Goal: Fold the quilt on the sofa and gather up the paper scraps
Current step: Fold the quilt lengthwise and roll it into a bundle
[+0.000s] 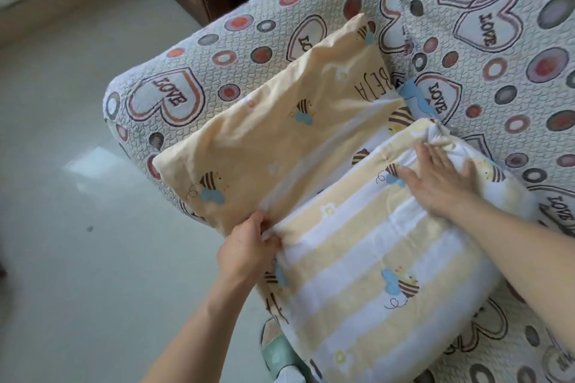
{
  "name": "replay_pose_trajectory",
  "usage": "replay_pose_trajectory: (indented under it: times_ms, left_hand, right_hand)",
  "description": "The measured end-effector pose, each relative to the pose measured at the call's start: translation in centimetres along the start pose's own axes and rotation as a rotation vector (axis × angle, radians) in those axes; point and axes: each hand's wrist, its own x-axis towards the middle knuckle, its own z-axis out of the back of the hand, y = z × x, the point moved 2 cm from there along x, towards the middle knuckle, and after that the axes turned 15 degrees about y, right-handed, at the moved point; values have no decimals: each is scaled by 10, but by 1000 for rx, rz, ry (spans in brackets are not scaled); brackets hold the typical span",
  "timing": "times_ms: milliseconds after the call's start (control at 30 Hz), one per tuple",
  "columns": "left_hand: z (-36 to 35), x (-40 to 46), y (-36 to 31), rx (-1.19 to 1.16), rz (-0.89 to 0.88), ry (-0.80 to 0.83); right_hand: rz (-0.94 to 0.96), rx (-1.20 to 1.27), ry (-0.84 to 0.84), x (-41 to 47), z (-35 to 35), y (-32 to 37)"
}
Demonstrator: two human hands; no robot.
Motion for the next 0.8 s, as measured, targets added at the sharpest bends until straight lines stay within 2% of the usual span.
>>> replay_pose_trajectory:
  times_ms: [67, 133, 267, 333, 400, 467, 533, 633, 733, 800]
  left_hand:
    - [17, -1, -8, 1, -69, -17]
    - [35, 2, -18, 23, -163, -78]
    - [72, 13, -34, 176, -335, -323]
    - [93, 20, -37, 286, -325, -481]
    - [113, 28, -37, 303, -258, -549]
    - [127, 36, -35, 239, -166, -498]
    - [133, 42, -36, 278, -65, -422]
    - [138, 41, -43, 290, -17, -334]
    - [135, 26, -56, 255, -101, -263]
    - [122, 13, -63, 247, -236, -185]
  right_hand:
    - [-1, 4, -148, -9, 1, 13]
    - [78, -8, -248, -20, -3, 31]
    - [255, -51, -210, -33, -8, 76]
    - [329, -55, -174, -34, -4, 99]
    - [410, -31, -161, -35, 5, 122]
    - [476, 33, -165, -37, 14, 143]
    - [519, 154, -150, -38, 20, 159]
    - [530, 470, -80, -40, 27, 173]
    - [416, 854, -52, -40, 38, 174]
    - [342, 945, -50, -39, 43, 168]
